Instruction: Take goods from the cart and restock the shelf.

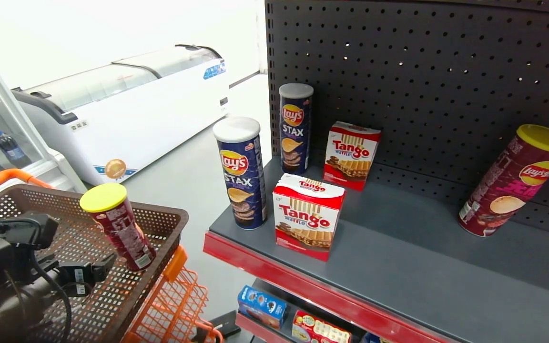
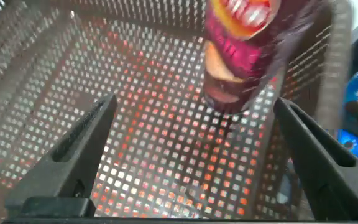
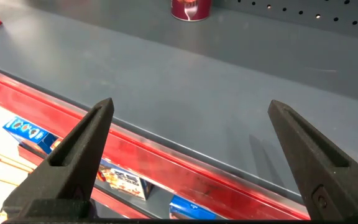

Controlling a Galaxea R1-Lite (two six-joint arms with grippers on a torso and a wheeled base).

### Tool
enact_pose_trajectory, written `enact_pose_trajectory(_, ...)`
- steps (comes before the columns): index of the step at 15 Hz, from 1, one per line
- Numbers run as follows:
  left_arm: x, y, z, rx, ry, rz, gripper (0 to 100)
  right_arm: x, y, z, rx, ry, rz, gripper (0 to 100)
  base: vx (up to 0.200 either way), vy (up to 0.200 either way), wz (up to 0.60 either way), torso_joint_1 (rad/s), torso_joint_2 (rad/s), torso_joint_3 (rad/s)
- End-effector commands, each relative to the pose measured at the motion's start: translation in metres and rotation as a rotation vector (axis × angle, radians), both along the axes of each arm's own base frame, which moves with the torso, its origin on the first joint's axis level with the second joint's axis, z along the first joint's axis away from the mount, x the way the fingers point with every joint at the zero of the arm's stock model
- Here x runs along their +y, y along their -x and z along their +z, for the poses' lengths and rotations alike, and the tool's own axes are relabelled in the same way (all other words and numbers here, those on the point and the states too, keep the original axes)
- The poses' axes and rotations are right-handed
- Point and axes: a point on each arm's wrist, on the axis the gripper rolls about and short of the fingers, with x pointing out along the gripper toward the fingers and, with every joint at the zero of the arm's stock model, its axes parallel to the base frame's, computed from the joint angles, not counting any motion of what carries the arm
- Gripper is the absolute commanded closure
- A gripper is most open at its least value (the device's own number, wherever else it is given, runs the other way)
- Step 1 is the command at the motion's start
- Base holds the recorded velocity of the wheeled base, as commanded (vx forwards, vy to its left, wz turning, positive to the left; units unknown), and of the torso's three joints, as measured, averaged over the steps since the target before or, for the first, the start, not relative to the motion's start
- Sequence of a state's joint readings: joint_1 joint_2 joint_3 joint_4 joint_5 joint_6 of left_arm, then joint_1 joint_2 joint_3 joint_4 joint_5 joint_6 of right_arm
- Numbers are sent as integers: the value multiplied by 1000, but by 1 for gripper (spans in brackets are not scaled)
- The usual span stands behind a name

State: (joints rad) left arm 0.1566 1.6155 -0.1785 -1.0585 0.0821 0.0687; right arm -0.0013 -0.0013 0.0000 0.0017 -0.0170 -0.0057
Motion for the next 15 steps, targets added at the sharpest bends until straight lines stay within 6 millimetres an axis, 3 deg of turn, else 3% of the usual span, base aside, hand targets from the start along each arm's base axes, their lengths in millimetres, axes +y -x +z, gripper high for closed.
enact_pose_trajectory(1,5,-20,-18,58,20,11,0,0,0,0,1,0,0,0,0,0,0,0,0,0)
enact_pose_trajectory(5,0,-49,-20,15,18,-24,0,0,0,0,1,0,0,0,0,0,0,0,0,0)
enact_pose_trajectory(8,-12,-60,-19,-3,15,-77,0,0,0,0,1,0,0,0,0,0,0,0,0,0)
enact_pose_trajectory(15,-11,-88,-17,-49,8,-82,0,0,0,0,1,0,0,0,0,0,0,0,0,0)
